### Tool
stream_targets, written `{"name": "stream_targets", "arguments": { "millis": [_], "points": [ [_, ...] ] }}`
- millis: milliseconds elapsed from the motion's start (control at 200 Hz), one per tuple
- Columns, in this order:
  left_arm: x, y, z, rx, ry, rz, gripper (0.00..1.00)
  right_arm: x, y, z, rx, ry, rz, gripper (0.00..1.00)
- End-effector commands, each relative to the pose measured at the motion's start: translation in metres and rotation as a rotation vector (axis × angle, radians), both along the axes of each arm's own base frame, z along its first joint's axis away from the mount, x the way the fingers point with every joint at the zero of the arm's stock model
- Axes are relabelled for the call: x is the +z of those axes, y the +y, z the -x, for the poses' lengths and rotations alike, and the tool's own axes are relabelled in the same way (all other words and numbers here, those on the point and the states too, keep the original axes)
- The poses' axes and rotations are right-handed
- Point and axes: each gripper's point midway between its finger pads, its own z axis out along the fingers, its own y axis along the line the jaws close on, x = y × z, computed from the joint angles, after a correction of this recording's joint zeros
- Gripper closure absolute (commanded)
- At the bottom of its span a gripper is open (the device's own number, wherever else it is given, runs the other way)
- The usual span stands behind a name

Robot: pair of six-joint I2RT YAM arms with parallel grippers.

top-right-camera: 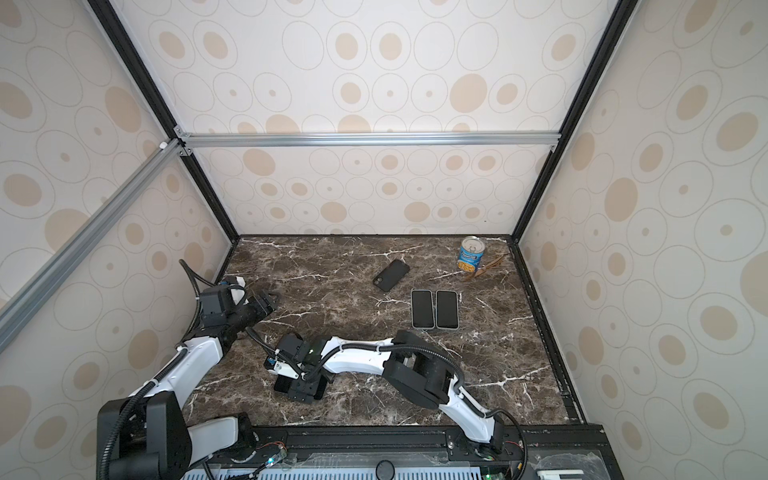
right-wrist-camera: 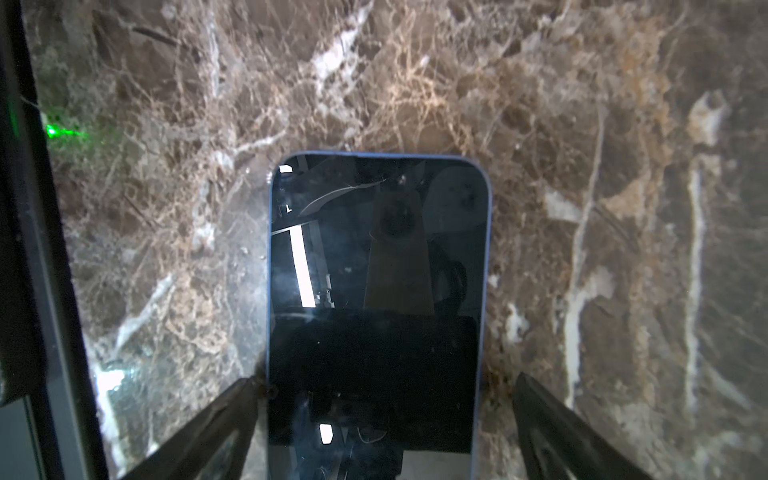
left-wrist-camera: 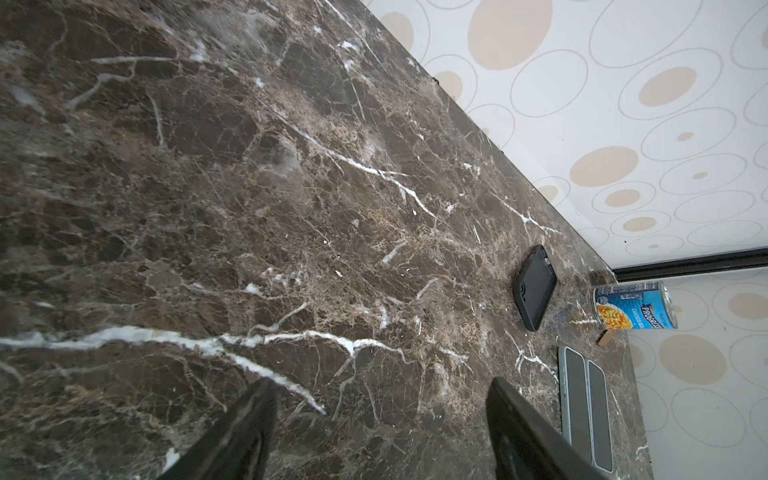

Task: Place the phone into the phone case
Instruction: 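Move the right gripper to the blue-framed phone and grasp its end, then carry the blue-framed phone toward the left gripper while the left grasps its edge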

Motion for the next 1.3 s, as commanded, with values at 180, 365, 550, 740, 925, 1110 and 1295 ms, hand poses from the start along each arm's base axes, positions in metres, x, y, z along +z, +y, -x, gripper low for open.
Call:
{"name": "stream_targets", "arguments": {
  "millis": [180,365,550,740,925,1110,1295],
  "points": [
    [0.002,0.003,-0.003,0.013,-0.016,0.019,0.21,-0.043,-0.041,0.009,0.012,0.024,0.228,0.17],
    [0.001,0.005,-0.003,0.017,-0.012,0.018,0.21,-0.036,-0.051,0.004,0.011,-0.013,0.249,0.26],
    [-0.001,0.005,-0.003,0.019,-0.007,0.019,0.21,-0.031,-0.068,-0.002,-0.034,0.004,0.252,0.32],
    [-0.002,0.005,-0.004,0.016,-0.002,0.023,0.21,-0.028,-0.097,-0.014,-0.123,0.020,0.253,0.35],
    [-0.004,0.004,-0.004,0.014,0.000,0.026,0.22,-0.026,-0.122,-0.028,-0.226,0.018,0.219,0.39],
    [-0.010,-0.006,-0.001,-0.031,0.017,0.050,0.24,-0.013,-0.124,-0.040,-0.322,0.035,0.077,0.42],
    [-0.017,-0.027,0.001,-0.102,0.046,0.043,0.25,-0.004,-0.129,-0.052,-0.381,-0.022,0.008,0.43]
  ]
}}
